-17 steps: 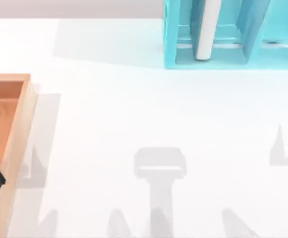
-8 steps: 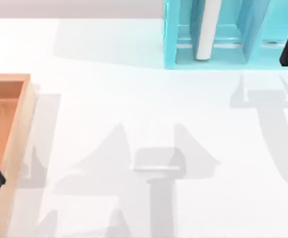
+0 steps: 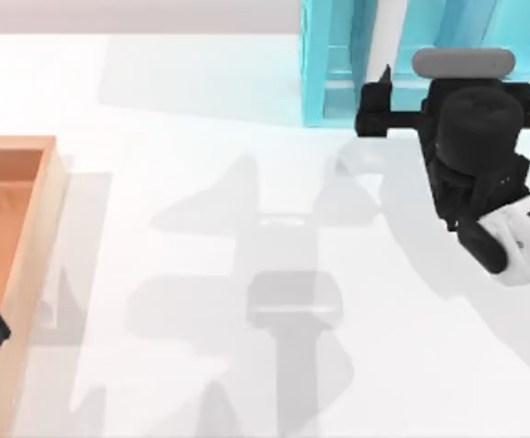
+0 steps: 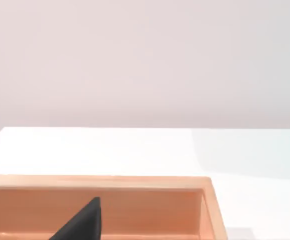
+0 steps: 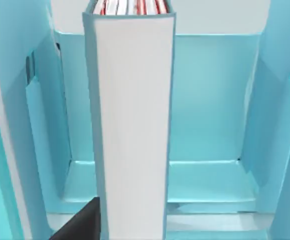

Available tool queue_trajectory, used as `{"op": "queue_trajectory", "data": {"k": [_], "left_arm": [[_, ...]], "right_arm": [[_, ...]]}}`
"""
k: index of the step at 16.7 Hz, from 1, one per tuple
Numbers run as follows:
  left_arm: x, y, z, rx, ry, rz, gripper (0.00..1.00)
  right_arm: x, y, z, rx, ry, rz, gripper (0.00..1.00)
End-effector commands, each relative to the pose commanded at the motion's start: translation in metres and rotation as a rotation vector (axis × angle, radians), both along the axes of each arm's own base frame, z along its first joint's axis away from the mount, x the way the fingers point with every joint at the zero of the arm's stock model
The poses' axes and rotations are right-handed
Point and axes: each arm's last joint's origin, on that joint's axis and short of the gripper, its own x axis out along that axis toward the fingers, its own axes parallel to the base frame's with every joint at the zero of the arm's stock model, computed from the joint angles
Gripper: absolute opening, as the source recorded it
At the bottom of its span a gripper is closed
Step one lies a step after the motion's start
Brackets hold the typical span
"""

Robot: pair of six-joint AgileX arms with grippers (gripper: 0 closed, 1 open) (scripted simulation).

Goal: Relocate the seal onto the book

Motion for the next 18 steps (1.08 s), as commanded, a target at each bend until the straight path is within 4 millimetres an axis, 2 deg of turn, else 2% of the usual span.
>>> {"op": "queue_trajectory", "data": {"k": [3,5,13,15,18], "left_arm": [[0.000,0.000,0.000,0.000,0.000,0.000,1.00],[0.000,0.000,0.000,0.000,0.000,0.000,1.00],[0.000,0.000,0.000,0.000,0.000,0.000,1.00],[0.000,0.000,0.000,0.000,0.000,0.000,1.00],[0.000,0.000,0.000,0.000,0.000,0.000,1.00]], "right_arm": [[0.011,0.026,-0.030,0.003,-0.006,-0.011,1.00],[0.014,0.036,-0.040,0.008,-0.014,-0.015,1.00],[0.018,0.036,-0.043,0.008,-0.013,-0.018,1.00],[0.031,0.038,-0.044,0.009,-0.015,-0.017,1.00],[0.059,0.040,-0.048,0.010,-0.016,-0.016,1.00]]}}
